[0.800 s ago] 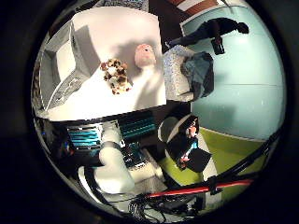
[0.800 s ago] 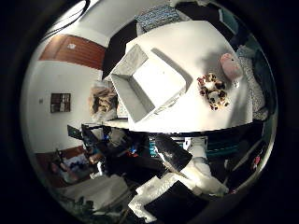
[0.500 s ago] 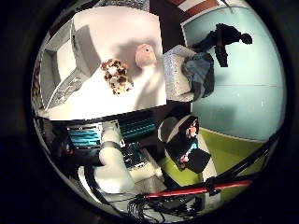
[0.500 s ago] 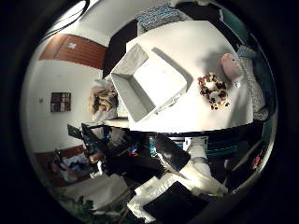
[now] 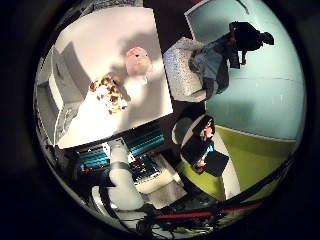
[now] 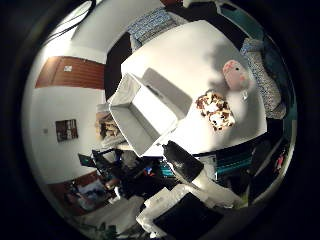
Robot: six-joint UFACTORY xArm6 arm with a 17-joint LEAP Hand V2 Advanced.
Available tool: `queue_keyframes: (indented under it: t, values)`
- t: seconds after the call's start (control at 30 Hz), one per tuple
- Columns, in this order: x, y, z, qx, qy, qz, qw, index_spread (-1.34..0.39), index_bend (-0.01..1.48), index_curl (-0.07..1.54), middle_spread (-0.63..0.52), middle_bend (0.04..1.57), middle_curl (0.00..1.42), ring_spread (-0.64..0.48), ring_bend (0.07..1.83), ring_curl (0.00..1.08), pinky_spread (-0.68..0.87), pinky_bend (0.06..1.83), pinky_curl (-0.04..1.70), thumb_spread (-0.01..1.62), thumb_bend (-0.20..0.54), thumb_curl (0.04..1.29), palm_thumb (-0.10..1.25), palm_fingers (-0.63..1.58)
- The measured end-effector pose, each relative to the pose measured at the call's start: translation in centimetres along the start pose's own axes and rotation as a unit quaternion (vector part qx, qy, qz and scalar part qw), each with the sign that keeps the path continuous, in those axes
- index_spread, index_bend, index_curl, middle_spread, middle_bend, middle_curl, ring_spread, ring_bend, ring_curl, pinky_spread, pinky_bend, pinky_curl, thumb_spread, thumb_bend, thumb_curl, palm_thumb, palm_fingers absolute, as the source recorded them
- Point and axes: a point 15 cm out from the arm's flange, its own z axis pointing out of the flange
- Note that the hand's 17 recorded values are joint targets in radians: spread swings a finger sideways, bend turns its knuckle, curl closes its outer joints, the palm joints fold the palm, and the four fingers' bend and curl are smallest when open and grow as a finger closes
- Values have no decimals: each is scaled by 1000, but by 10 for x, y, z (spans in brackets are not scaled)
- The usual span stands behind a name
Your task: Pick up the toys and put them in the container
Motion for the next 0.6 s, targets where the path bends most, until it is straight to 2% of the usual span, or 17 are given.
queue_keyframes:
  t: [0.4, 0.6]
  values:
    - [45, -81, 54, 19, -2, 54, 998, -277, 166, 291, 80, 186, 290, 228, 318, 263, 496, 579, 281, 1136, -22, 316, 533, 87]
    - [74, -95, 94, -6, -3, 82, 997, -272, 165, 288, 87, 184, 292, 236, 326, 261, 496, 586, 280, 1138, -23, 312, 524, 81]
